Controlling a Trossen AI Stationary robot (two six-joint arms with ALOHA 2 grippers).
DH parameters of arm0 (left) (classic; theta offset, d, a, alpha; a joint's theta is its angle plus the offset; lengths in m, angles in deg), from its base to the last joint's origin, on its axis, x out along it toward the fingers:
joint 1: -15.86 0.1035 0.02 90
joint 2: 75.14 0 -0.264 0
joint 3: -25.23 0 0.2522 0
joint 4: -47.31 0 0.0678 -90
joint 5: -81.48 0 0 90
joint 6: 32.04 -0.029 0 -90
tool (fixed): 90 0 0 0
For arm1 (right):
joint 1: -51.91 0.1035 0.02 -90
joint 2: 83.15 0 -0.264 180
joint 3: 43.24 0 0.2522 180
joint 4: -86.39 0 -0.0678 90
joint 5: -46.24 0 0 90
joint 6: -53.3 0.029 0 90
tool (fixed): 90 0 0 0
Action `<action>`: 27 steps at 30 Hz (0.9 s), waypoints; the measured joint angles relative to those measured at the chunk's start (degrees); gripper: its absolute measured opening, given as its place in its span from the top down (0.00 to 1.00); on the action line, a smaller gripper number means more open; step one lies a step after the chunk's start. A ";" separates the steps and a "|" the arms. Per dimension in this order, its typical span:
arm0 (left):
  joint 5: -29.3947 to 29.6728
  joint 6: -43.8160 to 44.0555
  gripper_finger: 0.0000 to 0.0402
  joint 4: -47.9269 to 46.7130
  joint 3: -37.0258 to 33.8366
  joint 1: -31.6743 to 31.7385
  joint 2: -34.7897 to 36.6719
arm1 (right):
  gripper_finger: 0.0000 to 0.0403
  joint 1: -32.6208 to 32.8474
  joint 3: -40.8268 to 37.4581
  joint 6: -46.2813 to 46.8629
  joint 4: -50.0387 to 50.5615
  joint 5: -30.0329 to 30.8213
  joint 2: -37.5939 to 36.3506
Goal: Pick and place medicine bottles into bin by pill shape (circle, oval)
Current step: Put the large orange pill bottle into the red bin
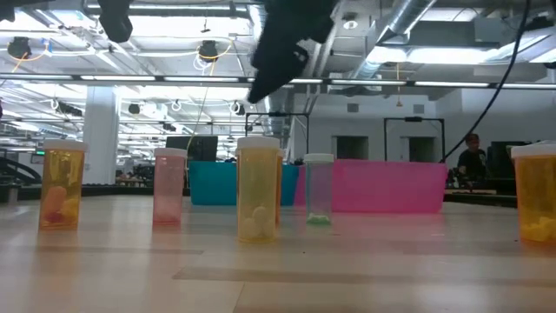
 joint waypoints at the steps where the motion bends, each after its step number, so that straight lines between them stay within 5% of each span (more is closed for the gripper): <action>1: -0.49 0.00 0.35 -0.03 0.00 0.00 0.00 | 0.10 -0.01 1.63 -0.16 1.32 0.02 1.38; 12: -1.14 -0.04 0.35 -1.42 0.00 -0.02 0.28 | 0.06 -0.24 8.38 -1.67 11.06 0.49 9.64; 27: -1.16 0.32 0.35 -1.83 0.00 -0.02 0.52 | 0.08 -0.39 8.07 -1.27 7.69 1.32 12.39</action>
